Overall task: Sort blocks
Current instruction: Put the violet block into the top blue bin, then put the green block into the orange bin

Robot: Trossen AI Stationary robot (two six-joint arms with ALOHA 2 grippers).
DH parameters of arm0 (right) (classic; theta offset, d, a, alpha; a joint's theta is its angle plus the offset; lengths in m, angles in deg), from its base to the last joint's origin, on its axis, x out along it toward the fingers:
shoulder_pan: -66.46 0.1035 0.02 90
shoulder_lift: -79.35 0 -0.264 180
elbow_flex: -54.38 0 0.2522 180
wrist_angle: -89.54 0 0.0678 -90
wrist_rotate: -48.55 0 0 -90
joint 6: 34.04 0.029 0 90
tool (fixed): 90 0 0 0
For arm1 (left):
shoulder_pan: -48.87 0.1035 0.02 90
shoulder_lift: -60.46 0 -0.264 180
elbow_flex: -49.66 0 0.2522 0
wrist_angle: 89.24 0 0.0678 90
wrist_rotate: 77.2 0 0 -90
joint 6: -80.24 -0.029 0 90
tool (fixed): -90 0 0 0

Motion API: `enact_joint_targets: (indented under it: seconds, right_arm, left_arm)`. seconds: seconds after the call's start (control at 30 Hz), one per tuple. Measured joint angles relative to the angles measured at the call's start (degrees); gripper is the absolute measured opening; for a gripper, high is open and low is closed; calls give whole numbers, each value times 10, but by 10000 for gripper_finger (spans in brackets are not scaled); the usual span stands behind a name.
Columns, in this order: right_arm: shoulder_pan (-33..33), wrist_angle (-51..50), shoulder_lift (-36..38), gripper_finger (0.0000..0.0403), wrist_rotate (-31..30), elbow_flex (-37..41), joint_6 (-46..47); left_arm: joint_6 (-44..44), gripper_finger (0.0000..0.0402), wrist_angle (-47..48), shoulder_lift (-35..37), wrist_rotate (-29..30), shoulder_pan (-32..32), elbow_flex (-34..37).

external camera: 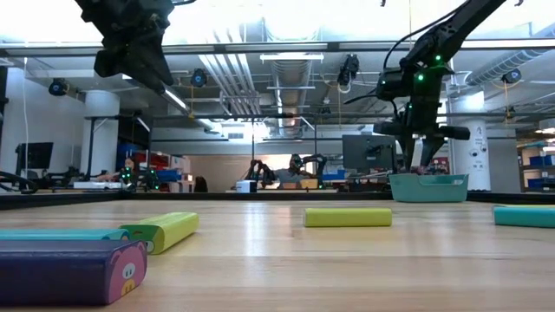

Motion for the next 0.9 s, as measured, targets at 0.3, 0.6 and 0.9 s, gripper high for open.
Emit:
enact_joint_targets:
  seconds: [0.3,0.6,0.9]
  right_arm:
    - [5,1,0,89,2,-27,-9]
    - [107,0,27,13,33,-88,-27]
    - [286,0,68,12,32,-95,83]
  left_arm:
    - [7,118,-7,0,-4,1,0]
    - [15,118,-7,0,-31,1,0]
    - [15,118,-7,0,-54,1,0]
